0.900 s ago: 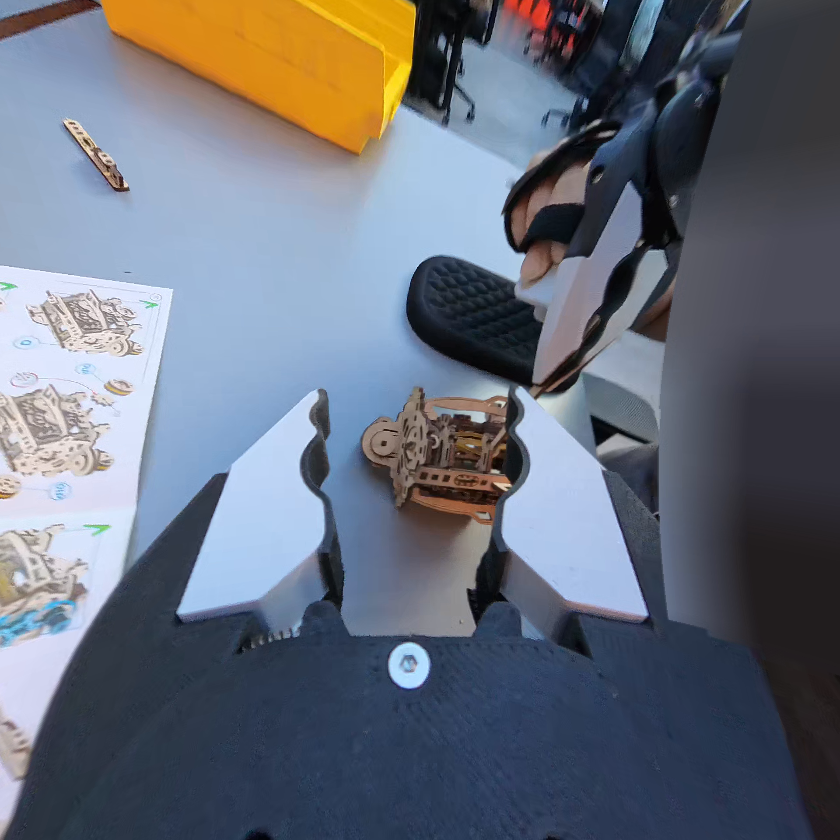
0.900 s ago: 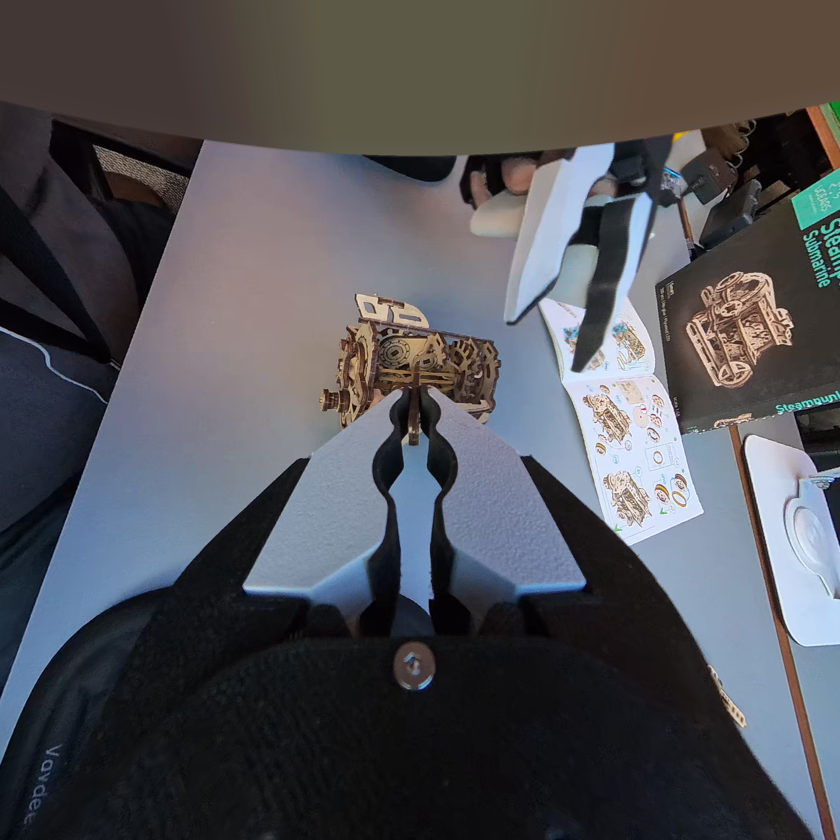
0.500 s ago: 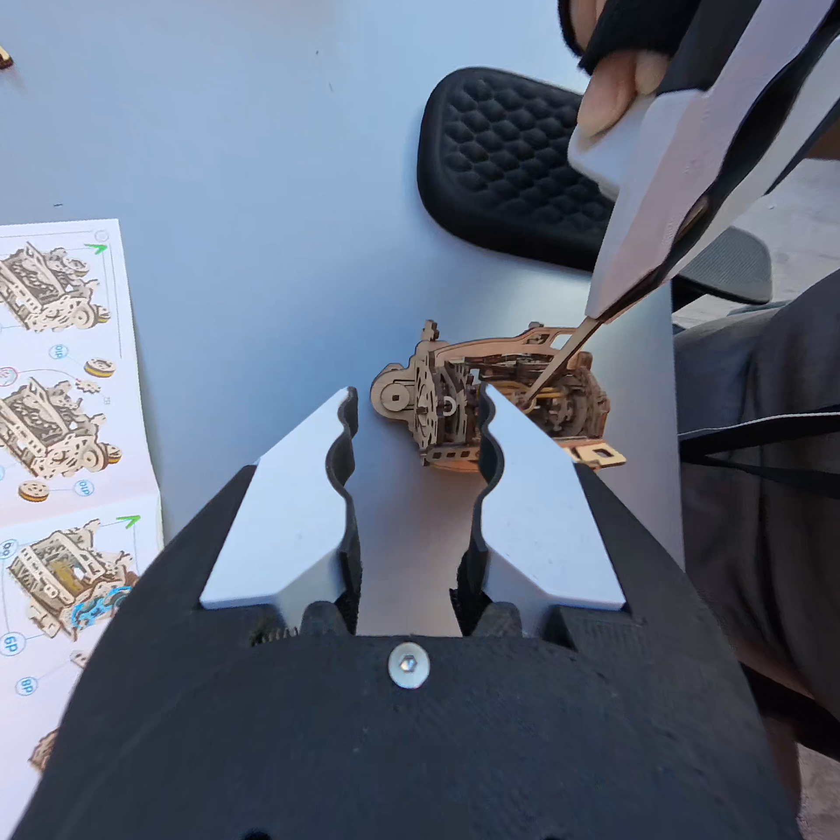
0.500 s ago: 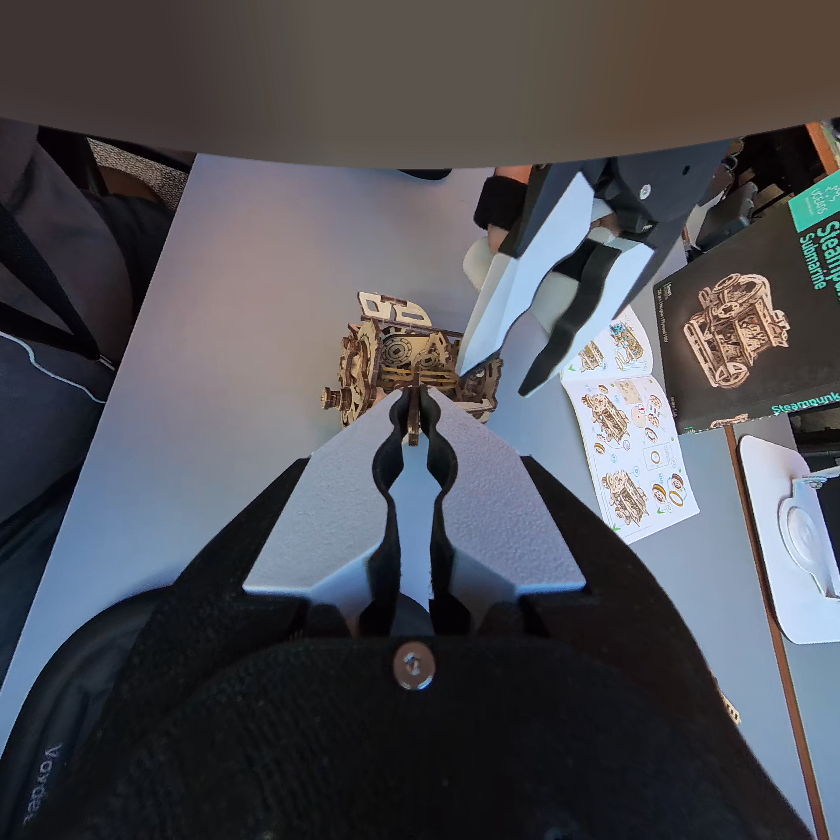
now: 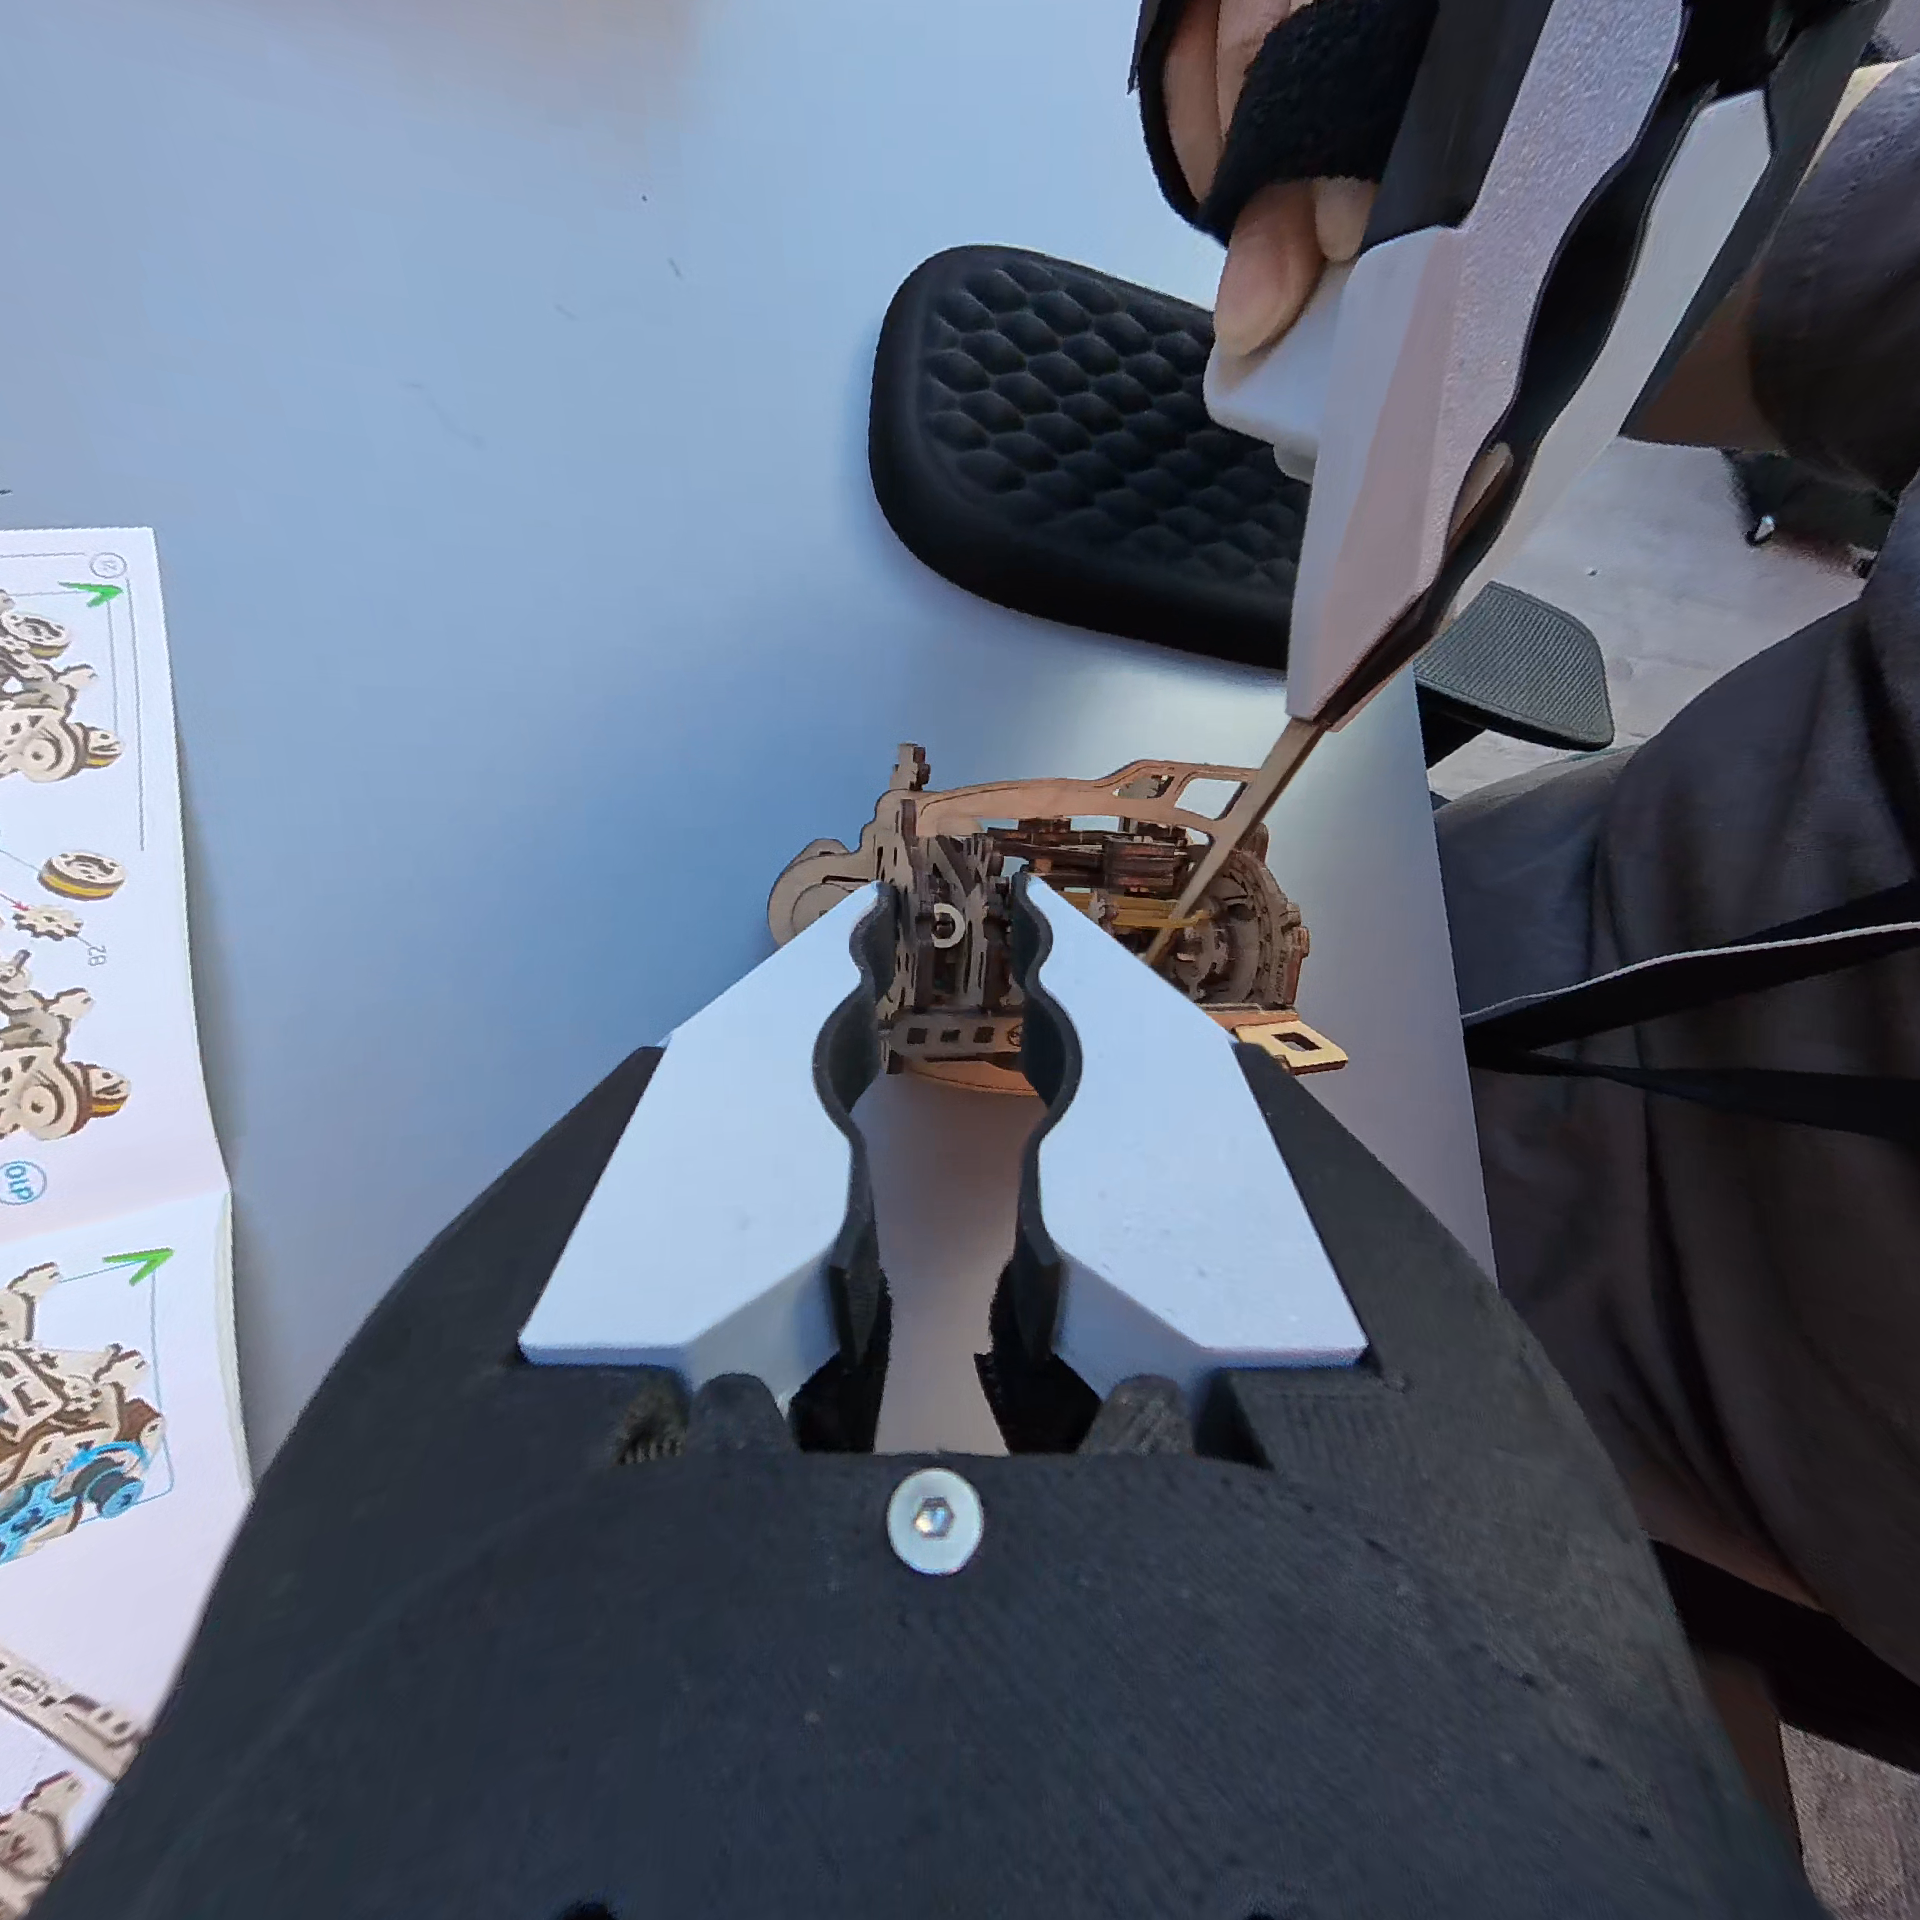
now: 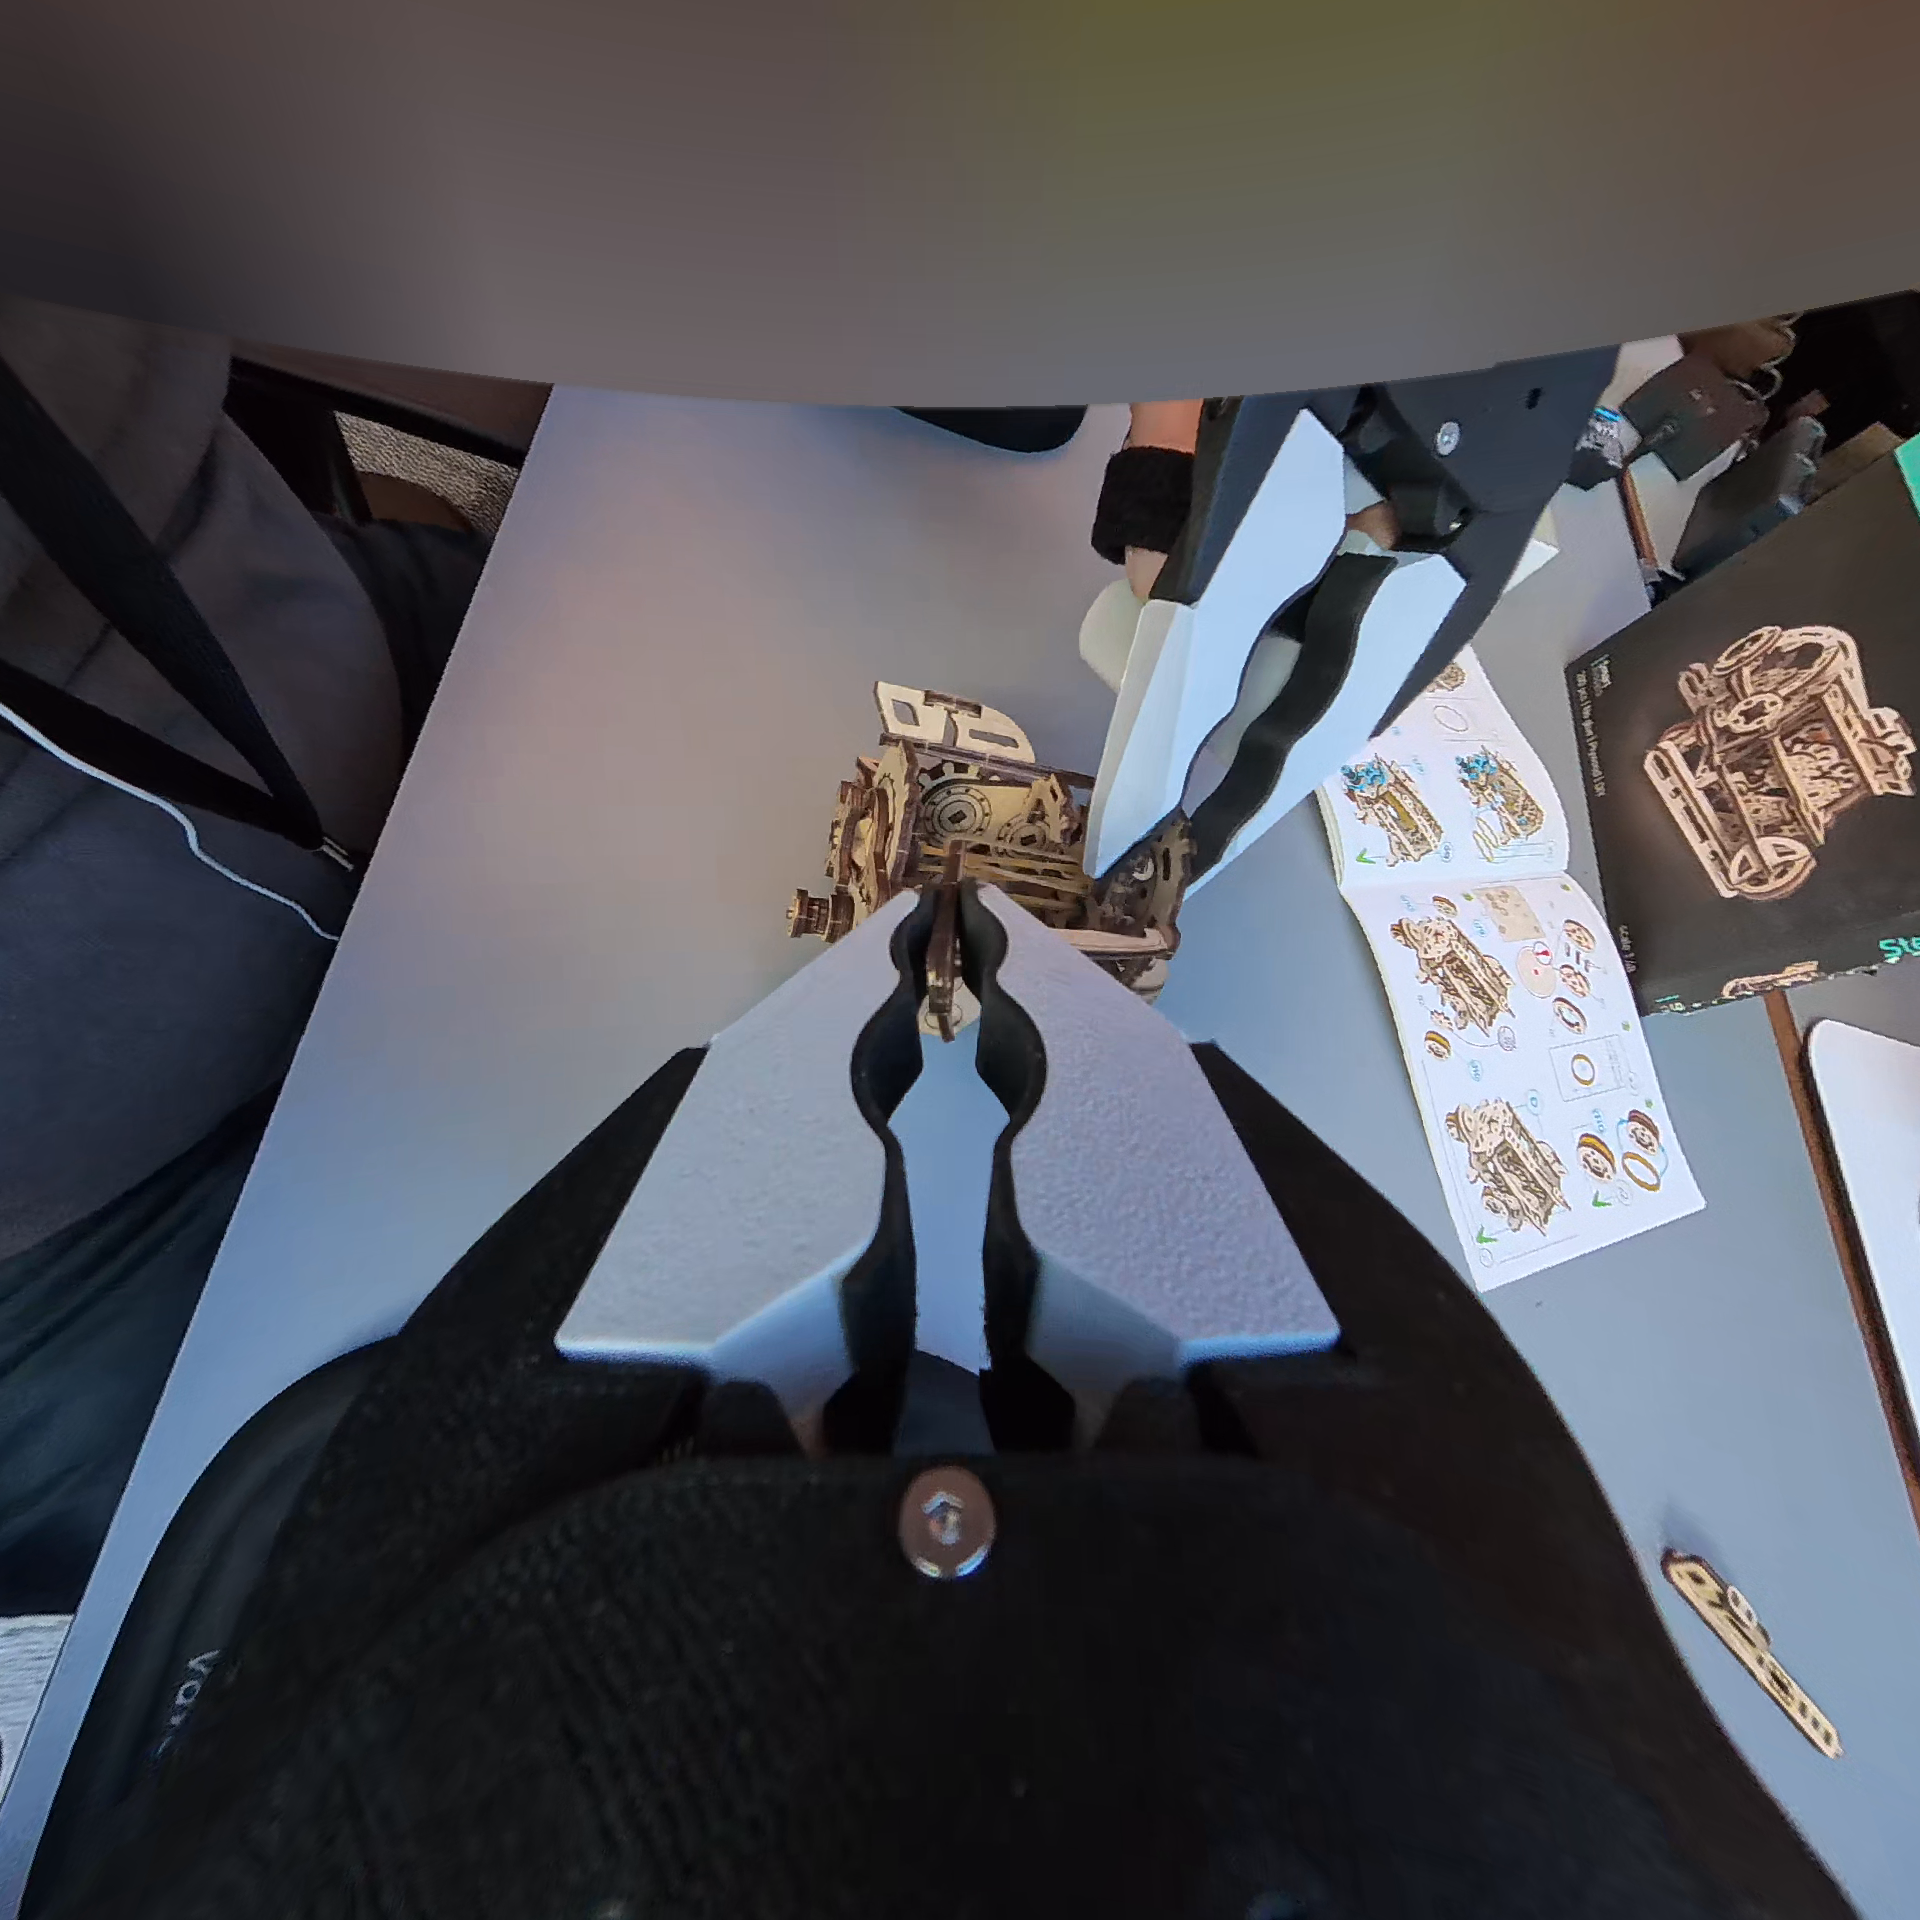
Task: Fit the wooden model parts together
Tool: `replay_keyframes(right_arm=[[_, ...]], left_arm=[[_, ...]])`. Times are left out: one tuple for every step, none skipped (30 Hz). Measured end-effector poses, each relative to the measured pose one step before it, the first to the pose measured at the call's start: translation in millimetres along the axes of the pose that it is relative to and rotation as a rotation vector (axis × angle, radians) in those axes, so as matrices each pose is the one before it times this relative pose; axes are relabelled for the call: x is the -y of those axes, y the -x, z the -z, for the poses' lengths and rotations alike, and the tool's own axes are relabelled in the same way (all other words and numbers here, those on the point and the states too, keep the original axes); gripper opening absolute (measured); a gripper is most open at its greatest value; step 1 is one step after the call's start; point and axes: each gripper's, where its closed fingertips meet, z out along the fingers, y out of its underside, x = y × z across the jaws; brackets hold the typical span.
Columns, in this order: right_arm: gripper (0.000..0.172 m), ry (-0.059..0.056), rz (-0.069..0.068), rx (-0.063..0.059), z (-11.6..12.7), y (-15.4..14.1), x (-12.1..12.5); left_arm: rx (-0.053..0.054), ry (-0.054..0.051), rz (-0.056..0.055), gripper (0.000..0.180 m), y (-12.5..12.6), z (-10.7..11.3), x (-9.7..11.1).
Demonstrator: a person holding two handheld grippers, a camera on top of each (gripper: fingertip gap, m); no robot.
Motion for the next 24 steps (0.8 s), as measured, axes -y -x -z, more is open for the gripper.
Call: replay_keyframes(right_arm=[[0.001,-0.0064,-0.0030,0.0092,0.12,0.53,1.22],[0.001,-0.0011,-0.0038,0.0103,-0.22,0.86,0.54],[0.001,0.0044,0.0016,0.0063,-0.70,0.67,-0.15],[0.001,0.0039,0.0058,0.0051,-0.97,0.95,0.04],[0.001,0.0039,0.0056,0.0108,-1.37,1.97,0.20],[0.001,0.0104,0.0051,0.0016,-1.28,0.39,-0.55],[0.001,0.0067,0.0072,0.0015,-0.57,0.09,0.23],[0.001,0.0057,0.0071,0.0029,-0.14,-0.13,0.46],[0.001,0.0075,0.0083,0.0060,-0.01,0.06,0.02],[0.001,0.0073,0.0136,0.0040,0.30,-0.37,0.17],[0.001,0.0053,0.0120,0.0049,0.82,-0.50,0.55],[0.001,0.0110,0.0061,0.0075,1.03,-0.62,-0.38],[0.001,0.0067,0.0051,0.0052,1.94,-1.07,0.01],[0.001,0.0003,-0.0006,0.0089,2.25,-1.06,0.45],[0.001,0.0043,-0.0073,0.0180,1.96,-0.22,-0.58],[0.001,0.0024,-0.0094,0.0183,1.42,-0.35,-0.61],[0.001,0.0012,-0.0044,0.0178,0.89,-0.18,-0.69],[0.002,0.0028,-0.0011,0.0175,0.22,-0.33,-1.07],[0.002,0.0013,-0.0056,0.0172,-0.03,-0.81,-0.82],[0.001,-0.0058,-0.0053,0.0155,0.23,-1.00,0.84],[0.001,0.0018,-0.0056,0.0159,-0.04,-0.89,0.07],[0.001,0.0052,-0.0032,0.0136,-0.24,-0.74,-0.09],[0.002,0.0030,-0.0026,0.0111,-0.42,-0.51,-0.08],[0.002,0.0035,-0.0061,0.0075,-0.57,-0.98,-0.44]], left_arm=[[-0.0012,-0.0087,0.0035,0.019,-0.01,-0.12,0.24],[-0.0006,-0.0085,0.0031,0.019,0.01,0.03,0.07],[-0.0002,-0.0069,0.0024,0.019,0.00,-0.03,0.11],[0.0007,-0.0056,0.0014,0.018,-0.11,0.00,0.01],[0.0026,-0.0049,0.0004,0.018,-0.03,0.06,0.08],[0.0032,-0.0035,-0.0006,0.018,0.04,-0.01,-0.01],[0.0031,-0.0025,-0.0004,0.018,-0.03,0.05,-0.01],[0.0027,-0.0018,0.0000,0.018,-0.01,-0.04,0.04],[0.0016,-0.0012,-0.0001,0.018,0.04,0.04,-0.01],[-0.0004,-0.0008,0.0017,0.018,0.05,-0.01,0.01],[-0.0017,-0.0001,0.0009,0.018,0.01,-0.02,0.01],[-0.0023,0.0003,-0.0015,0.018,-0.02,0.06,0.00],[-0.0036,0.0007,0.0000,0.018,0.00,0.00,-0.01],[-0.0048,0.0013,0.0009,0.018,-0.03,-0.08,0.08],[-0.0039,0.0015,-0.0002,0.018,-0.02,-0.02,-0.06],[-0.0029,0.0013,0.0008,0.018,0.03,-0.12,0.17],[-0.0024,0.0002,0.0014,0.019,-0.02,-0.20,0.17],[-0.0027,-0.0010,0.0005,0.019,0.03,-0.35,0.27],[-0.0025,-0.0014,-0.0009,0.019,-0.06,-0.27,0.29],[-0.0017,-0.0011,-0.0001,0.018,-0.01,-0.26,0.25],[-0.0009,-0.0014,-0.0005,0.018,-0.06,-0.23,0.18],[0.0004,-0.0021,-0.0022,0.018,-0.07,-0.20,0.23],[0.0008,-0.0030,-0.0009,0.018,0.11,-0.21,0.26],[0.0003,-0.0048,0.0007,0.019,0.05,-0.30,0.39]])
